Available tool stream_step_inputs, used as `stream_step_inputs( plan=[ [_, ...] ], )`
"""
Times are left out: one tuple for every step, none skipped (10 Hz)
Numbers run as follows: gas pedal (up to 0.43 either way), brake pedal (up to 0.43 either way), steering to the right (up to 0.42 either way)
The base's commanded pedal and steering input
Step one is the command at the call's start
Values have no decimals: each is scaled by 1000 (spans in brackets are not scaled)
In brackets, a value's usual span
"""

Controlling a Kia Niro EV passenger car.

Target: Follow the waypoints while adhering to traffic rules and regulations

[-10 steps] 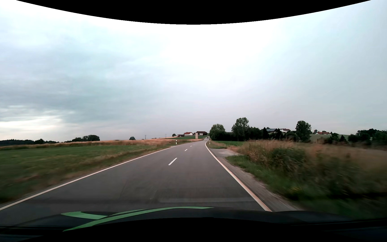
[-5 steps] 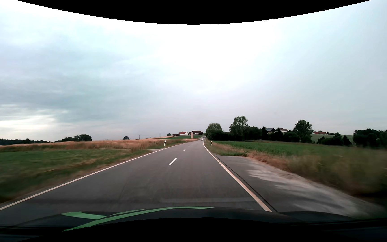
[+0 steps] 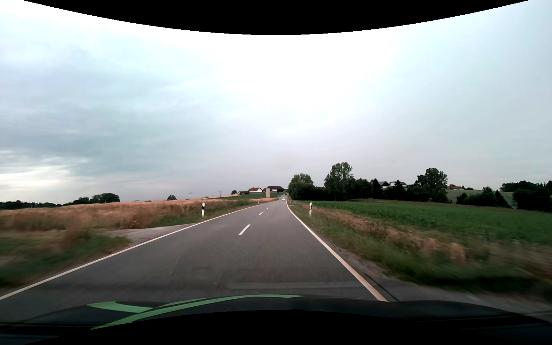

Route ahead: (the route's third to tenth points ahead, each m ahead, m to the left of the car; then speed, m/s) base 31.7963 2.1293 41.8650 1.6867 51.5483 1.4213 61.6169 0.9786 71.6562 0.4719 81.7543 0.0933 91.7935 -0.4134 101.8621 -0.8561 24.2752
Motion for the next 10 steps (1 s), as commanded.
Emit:
stream_step_inputs(
  plan=[
    [177, 0, 8],
    [177, 0, 6],
    [177, 0, 4],
    [177, 0, 3],
    [177, 0, 3],
    [177, 0, 3],
    [177, 0, 3],
    [177, 0, 3],
    [177, 0, 2],
    [177, 0, 2]
  ],
)
